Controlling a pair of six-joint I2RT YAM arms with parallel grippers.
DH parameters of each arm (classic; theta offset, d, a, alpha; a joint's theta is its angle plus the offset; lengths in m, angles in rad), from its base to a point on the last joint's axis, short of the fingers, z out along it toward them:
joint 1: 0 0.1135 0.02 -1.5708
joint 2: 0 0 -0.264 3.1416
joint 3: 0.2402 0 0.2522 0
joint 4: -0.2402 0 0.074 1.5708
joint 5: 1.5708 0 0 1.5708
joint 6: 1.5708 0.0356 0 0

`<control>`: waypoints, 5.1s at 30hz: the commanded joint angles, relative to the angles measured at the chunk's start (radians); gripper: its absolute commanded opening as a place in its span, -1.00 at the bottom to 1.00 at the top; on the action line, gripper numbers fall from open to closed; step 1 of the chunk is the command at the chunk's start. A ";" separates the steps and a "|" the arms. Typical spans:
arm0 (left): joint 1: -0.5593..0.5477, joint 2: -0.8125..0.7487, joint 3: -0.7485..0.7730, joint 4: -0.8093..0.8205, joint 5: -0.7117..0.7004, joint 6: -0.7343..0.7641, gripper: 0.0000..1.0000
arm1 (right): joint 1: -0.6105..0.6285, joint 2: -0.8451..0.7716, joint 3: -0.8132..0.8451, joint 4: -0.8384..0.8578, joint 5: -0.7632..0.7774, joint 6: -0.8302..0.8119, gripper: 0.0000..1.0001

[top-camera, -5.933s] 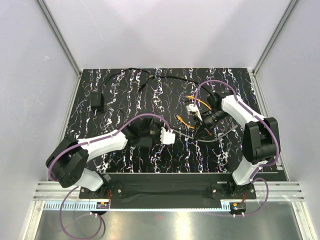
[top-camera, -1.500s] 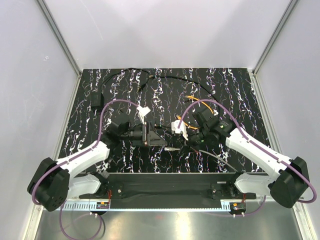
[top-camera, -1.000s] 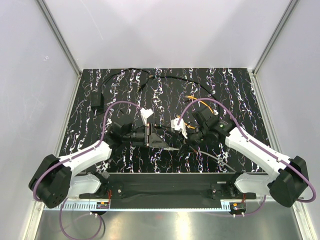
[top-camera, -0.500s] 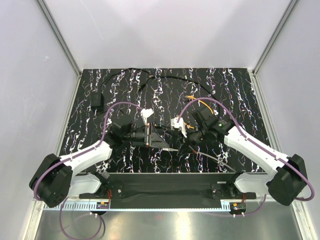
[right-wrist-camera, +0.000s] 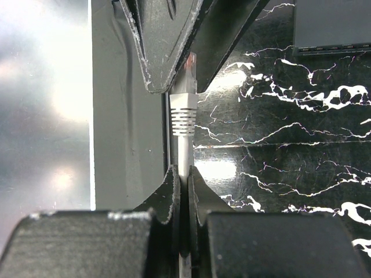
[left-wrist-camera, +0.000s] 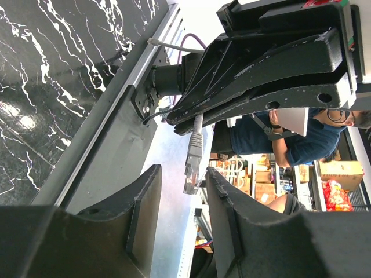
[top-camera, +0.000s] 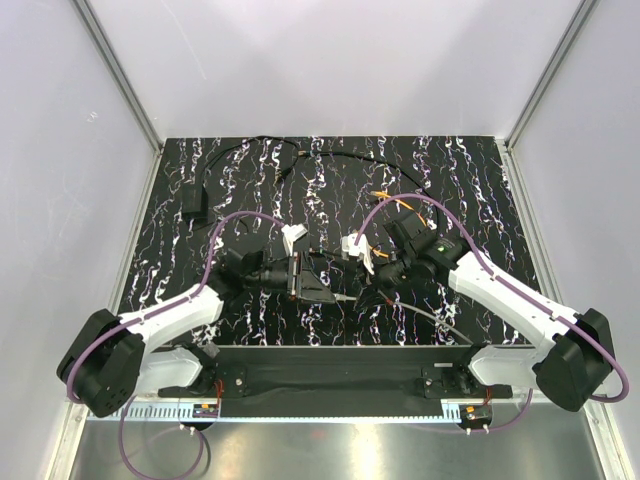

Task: Insert the plug into the switch port

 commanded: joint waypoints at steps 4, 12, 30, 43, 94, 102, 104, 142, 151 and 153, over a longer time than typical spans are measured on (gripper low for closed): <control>0.005 -0.021 0.001 0.075 0.022 -0.019 -0.25 | -0.005 -0.001 0.041 -0.014 -0.022 -0.036 -1.00; 0.010 -0.002 0.001 0.118 0.025 -0.043 -0.94 | -0.005 0.002 0.047 0.005 -0.010 -0.031 -0.87; 0.024 0.084 0.024 0.174 -0.004 -0.204 -1.00 | 0.033 -0.115 0.005 0.214 0.150 -0.149 -0.06; 0.041 0.077 -0.003 0.237 -0.007 -0.249 -1.00 | 0.091 -0.126 -0.033 0.163 0.175 -0.258 -0.15; 0.613 0.453 0.436 -0.784 -0.189 0.785 0.22 | 0.096 0.634 0.260 0.381 0.529 0.065 -1.00; 0.600 0.518 0.467 -0.794 -0.203 0.806 0.20 | 0.094 0.675 0.249 0.424 0.560 0.050 -1.00; 0.593 0.534 0.478 -0.795 -0.197 0.811 0.20 | 0.096 0.678 0.249 0.428 0.564 0.042 -1.00; 0.547 0.650 0.583 -0.853 -0.245 0.842 0.11 | 0.105 0.654 0.183 0.568 0.462 -0.129 -1.00; 0.542 0.674 0.599 -0.866 -0.248 0.849 0.10 | 0.107 0.658 0.208 0.623 0.474 -0.130 -1.00; 0.542 0.677 0.603 -0.872 -0.252 0.851 0.10 | 0.107 0.655 0.212 0.628 0.468 -0.129 -1.00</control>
